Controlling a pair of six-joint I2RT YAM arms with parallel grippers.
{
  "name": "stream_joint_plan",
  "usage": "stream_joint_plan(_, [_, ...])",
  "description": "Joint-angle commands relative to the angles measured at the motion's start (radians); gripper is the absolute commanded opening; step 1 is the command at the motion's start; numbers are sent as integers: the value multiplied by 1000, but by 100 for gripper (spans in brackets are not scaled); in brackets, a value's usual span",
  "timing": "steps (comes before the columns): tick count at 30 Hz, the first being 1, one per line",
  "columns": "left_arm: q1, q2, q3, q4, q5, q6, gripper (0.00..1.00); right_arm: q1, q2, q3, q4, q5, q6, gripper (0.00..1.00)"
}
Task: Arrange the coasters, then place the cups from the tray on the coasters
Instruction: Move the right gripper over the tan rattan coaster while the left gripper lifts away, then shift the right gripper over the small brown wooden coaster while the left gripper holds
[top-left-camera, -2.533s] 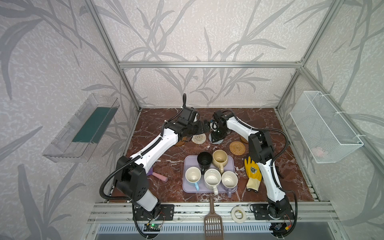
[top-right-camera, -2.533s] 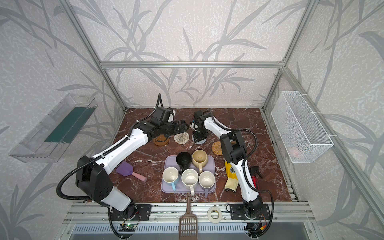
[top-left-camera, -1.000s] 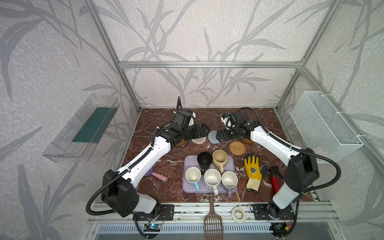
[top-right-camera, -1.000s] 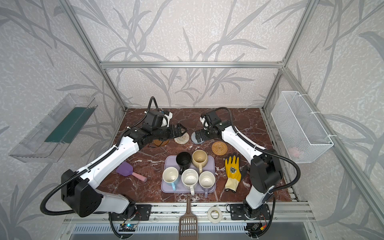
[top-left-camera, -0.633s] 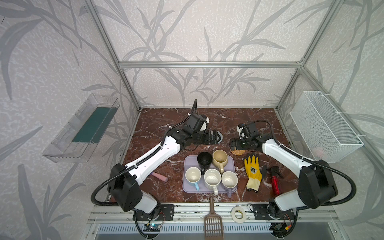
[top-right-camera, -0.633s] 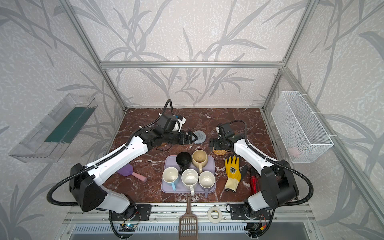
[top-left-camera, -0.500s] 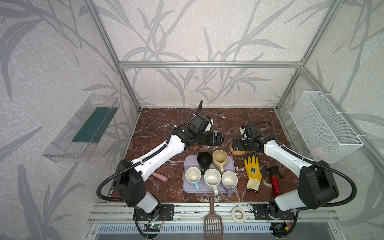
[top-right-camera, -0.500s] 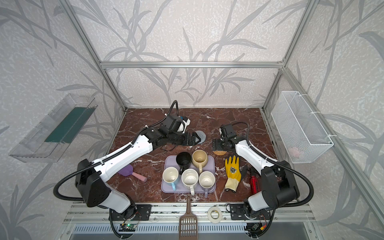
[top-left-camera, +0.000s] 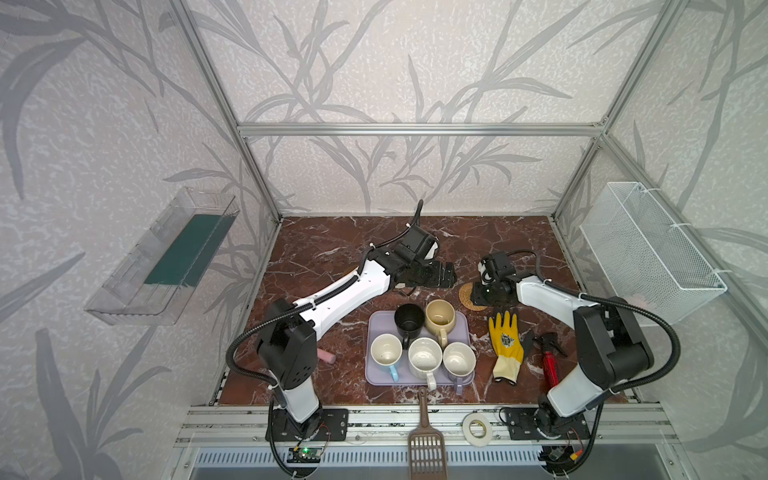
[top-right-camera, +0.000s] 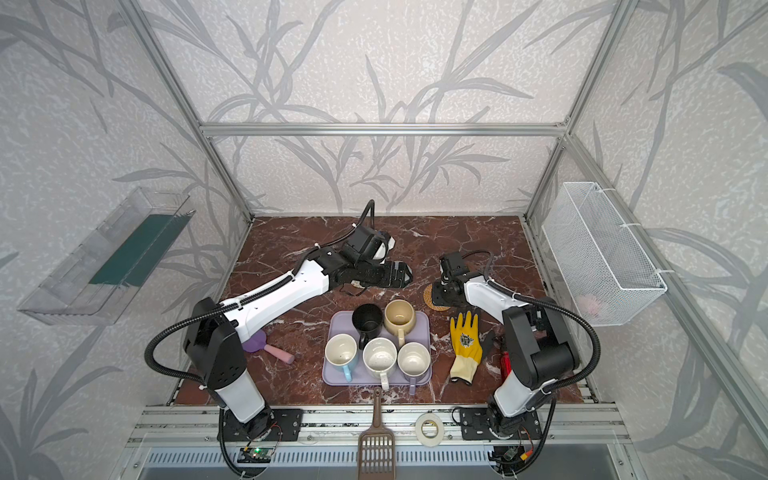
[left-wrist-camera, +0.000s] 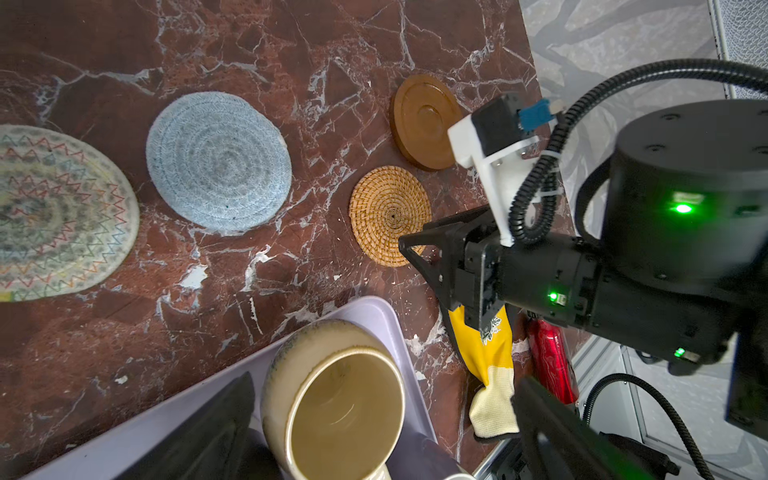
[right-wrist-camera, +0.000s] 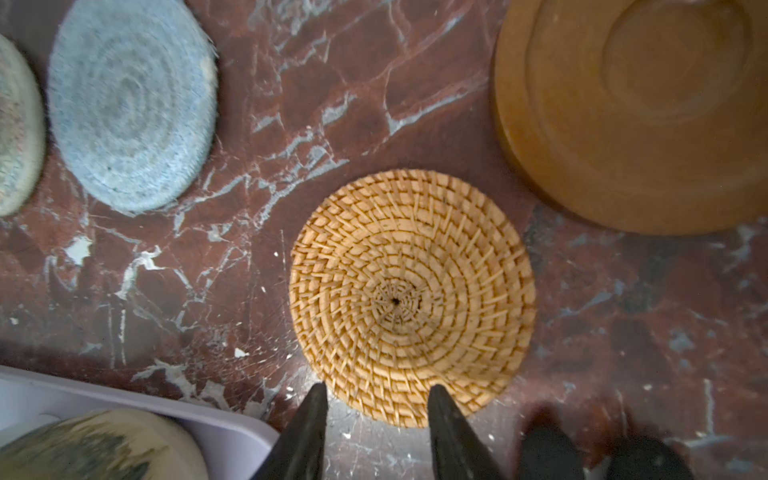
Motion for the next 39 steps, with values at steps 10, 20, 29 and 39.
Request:
stream_joint_plan(10, [-3, 12, 49, -61, -91, 51, 99, 7, 170, 78, -15, 10, -8, 34])
stream_joint_plan(20, [-1, 25, 55, -57, -72, 34, 99, 19, 291, 215, -102, 71, -5, 31])
stream_joint_plan(29, [5, 22, 53, -58, -78, 34, 99, 19, 362, 323, -155, 89, -14, 32])
stream_joint_plan(39, [8, 17, 40, -57, -76, 32, 99, 10, 420, 413, -178, 110, -18, 31])
